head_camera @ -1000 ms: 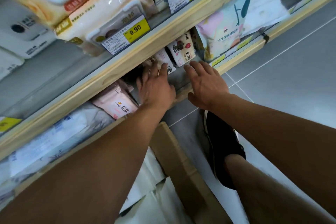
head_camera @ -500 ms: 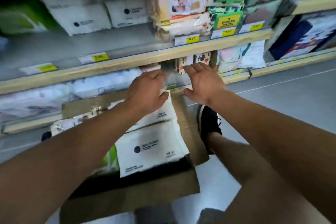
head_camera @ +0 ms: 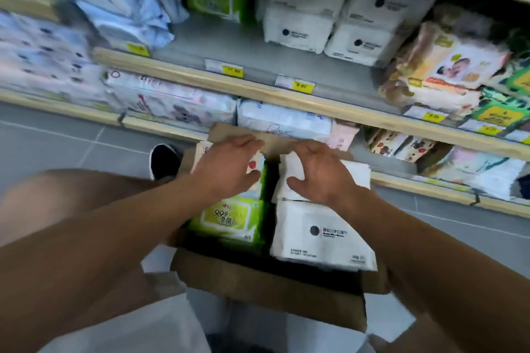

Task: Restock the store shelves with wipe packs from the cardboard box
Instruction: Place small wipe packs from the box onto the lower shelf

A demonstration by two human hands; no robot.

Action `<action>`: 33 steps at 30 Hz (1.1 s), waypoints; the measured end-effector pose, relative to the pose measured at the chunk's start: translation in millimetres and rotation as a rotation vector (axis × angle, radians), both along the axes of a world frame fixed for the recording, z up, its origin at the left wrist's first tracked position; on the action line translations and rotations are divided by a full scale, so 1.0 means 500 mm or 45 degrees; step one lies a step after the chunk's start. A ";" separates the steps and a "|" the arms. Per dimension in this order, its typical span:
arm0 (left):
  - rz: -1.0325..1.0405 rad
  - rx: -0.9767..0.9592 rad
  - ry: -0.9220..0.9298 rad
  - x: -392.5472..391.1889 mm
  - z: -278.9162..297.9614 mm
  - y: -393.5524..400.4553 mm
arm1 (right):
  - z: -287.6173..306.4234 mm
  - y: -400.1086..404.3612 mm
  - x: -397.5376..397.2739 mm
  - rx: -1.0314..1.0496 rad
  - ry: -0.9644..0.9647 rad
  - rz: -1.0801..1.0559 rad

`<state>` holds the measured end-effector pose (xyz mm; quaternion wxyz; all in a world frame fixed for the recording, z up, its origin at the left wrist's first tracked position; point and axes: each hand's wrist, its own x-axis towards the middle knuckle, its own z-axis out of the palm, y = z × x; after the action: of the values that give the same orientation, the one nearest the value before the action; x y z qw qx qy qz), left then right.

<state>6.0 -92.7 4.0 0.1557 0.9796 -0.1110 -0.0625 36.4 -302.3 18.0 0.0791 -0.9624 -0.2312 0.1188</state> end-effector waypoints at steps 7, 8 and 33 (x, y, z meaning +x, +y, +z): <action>0.103 0.039 0.102 0.019 -0.058 0.130 | -0.070 0.137 0.045 -0.089 0.108 0.136; 0.098 0.046 0.111 0.026 -0.067 0.142 | -0.081 0.151 0.052 -0.106 0.121 0.136; 0.224 -0.093 0.201 0.080 -0.178 0.195 | -0.160 0.215 0.080 -0.007 0.096 0.017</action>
<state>45.8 5.0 -84.8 0.2045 0.9712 -0.0142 -0.1214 76.2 -194.8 -62.0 0.0843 -0.9559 -0.2339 0.1563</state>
